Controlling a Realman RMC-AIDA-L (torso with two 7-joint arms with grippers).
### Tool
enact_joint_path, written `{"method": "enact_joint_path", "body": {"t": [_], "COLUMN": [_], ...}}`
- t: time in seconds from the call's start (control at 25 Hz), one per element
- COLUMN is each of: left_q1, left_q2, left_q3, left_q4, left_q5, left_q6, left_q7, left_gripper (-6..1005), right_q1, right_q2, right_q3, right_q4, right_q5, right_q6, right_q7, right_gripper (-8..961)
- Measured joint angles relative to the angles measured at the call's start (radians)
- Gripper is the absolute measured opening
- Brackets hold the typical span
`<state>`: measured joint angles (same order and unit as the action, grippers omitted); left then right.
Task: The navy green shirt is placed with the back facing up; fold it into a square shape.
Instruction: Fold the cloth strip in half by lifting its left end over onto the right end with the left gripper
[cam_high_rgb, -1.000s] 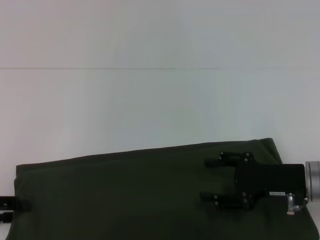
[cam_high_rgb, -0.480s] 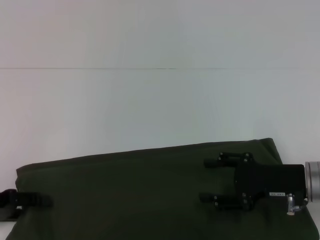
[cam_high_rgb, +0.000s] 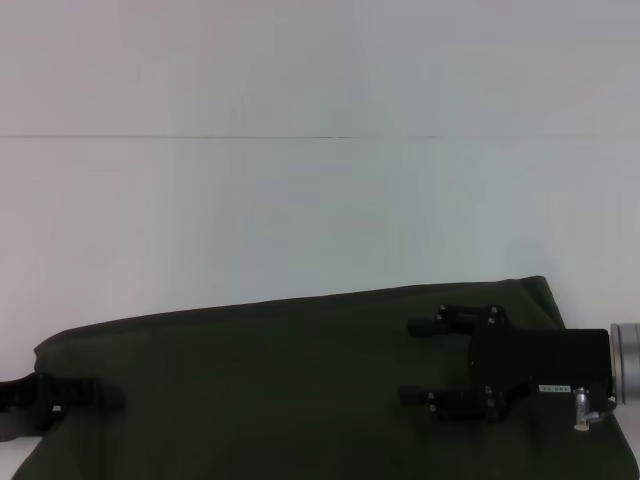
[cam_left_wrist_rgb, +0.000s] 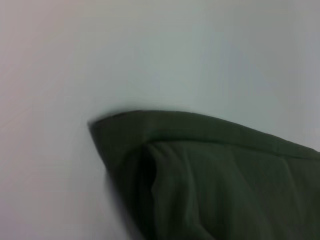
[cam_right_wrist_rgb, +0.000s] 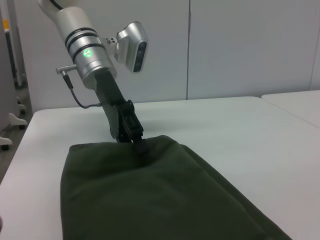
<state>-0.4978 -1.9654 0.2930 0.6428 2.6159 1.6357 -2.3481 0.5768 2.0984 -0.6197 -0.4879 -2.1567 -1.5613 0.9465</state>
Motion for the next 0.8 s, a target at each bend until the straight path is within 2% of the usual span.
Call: {"method": "enact_joint_path", "body": {"t": [0.44,0.68,0.8], "left_q1": [-0.008,-0.013,-0.015], "left_q2": [0.000,0.004,0.004], "left_q3": [0.028,0.062,0.064], "left_q4": [-0.002,0.001,0.001], "left_q5": [0.003,0.002,-0.001], "left_q6": [-0.003,-0.002,-0.001], "left_q7": [-0.026,-0.031,-0.031], "left_gripper": [671,480,341], "right_q1": [0.000,0.001,0.002], "right_q2": [-0.001,-0.003,-0.004], "right_q3": [0.007,0.007,0.005], "right_q4": [0.000,0.000,0.000], "right_q5": [0.000,0.006,0.011], "right_q6": [-0.005,-0.015,-0.019], "right_q7": [0.001,0.001,0.003], "right_gripper": [806,805,805]}}
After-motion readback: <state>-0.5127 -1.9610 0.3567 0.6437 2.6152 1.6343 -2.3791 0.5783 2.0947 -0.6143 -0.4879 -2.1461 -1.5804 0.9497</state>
